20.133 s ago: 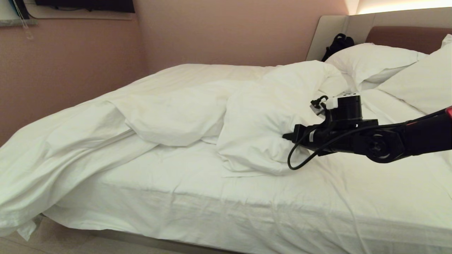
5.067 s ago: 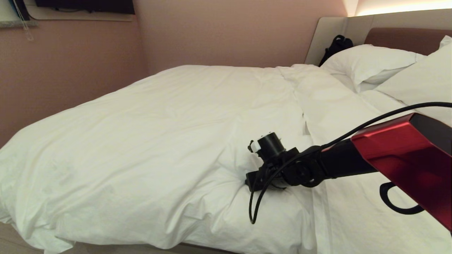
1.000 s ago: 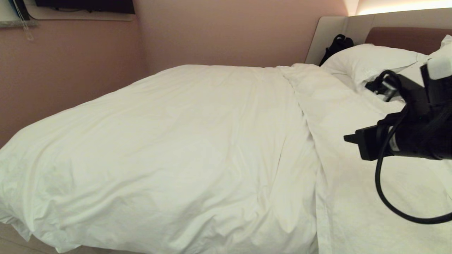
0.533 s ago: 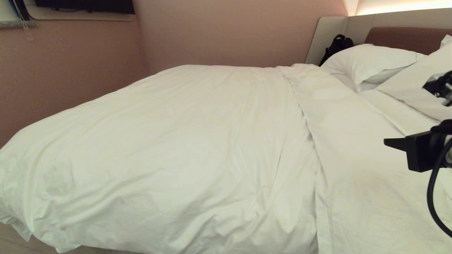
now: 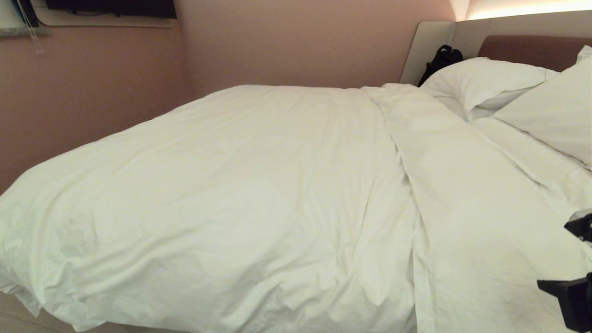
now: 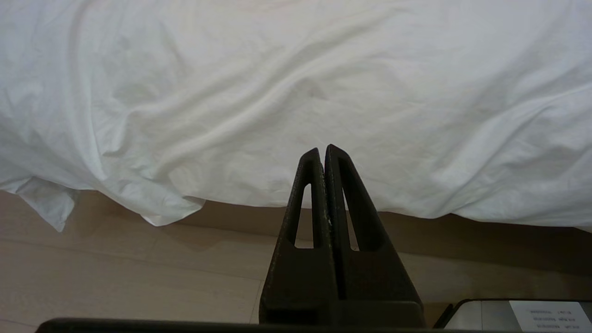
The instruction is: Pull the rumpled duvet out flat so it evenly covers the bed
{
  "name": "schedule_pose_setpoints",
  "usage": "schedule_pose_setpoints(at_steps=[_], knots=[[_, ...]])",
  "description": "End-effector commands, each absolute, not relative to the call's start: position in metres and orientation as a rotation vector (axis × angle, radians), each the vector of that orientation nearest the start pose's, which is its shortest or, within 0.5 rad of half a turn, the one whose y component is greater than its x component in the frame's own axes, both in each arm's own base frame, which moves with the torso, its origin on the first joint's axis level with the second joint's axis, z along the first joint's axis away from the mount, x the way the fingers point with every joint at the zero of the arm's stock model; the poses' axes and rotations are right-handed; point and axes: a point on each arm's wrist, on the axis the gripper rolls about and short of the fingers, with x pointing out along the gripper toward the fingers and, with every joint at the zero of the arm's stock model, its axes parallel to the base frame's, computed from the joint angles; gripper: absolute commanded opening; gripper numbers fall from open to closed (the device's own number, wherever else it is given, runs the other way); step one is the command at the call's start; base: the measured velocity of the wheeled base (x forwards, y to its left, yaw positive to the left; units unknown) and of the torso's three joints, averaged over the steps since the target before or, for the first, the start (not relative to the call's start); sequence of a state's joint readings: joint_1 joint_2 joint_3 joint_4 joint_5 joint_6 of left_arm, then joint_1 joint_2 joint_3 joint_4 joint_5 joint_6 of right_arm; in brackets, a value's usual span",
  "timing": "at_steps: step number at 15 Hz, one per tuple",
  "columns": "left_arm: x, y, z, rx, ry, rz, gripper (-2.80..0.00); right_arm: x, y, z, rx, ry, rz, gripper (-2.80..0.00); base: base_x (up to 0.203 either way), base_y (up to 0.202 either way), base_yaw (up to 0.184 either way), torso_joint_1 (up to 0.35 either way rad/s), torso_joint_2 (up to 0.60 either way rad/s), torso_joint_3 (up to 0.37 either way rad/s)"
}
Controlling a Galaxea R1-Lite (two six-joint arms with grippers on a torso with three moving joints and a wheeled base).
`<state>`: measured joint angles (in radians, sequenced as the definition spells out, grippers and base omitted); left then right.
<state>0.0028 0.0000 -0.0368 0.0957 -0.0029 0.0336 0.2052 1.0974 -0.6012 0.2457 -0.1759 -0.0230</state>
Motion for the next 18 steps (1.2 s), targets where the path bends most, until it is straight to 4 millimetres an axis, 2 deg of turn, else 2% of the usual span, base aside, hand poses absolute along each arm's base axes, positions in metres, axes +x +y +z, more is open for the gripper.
schedule_pose_setpoints(at_steps=[1, 3, 6, 11, 15, 18], knots=[[-0.026, 0.0, 0.076, 0.034, 0.06, -0.001, -2.8, 0.121, 0.028, 0.167, -0.188, 0.78, 0.114, -2.8, 0.0, 0.0, 0.0, 0.0, 0.0, 0.0], [-0.026, 0.0, 0.076, 0.034, 0.06, -0.001, -2.8, 0.119, 0.038, 0.154, -0.227, 0.839, 0.205, -2.8, 0.0, 0.0, 0.0, 0.0, 0.0, 0.0], [-0.026, 0.0, 0.076, 0.034, 0.06, -0.001, -2.8, 0.124, 0.051, 0.134, -0.243, 0.939, 0.251, -2.8, 0.0, 0.0, 0.0, 0.0, 0.0, 0.0], [-0.026, 0.0, 0.076, 0.034, 0.06, -0.001, -2.8, 0.123, 0.075, 0.104, -0.272, 0.961, 0.324, -2.8, 0.0, 0.0, 0.0, 0.0, 0.0, 0.0], [-0.026, 0.0, 0.076, 0.034, 0.06, -0.001, -2.8, 0.109, 0.092, 0.099, -0.265, 0.966, 0.384, -2.8, 0.0, 0.0, 0.0, 0.0, 0.0, 0.0], [-0.026, 0.0, 0.076, 0.034, 0.06, -0.001, -2.8, 0.105, 0.091, 0.102, -0.225, 0.955, 0.379, -2.8, 0.0, 0.0, 0.0, 0.0, 0.0, 0.0]])
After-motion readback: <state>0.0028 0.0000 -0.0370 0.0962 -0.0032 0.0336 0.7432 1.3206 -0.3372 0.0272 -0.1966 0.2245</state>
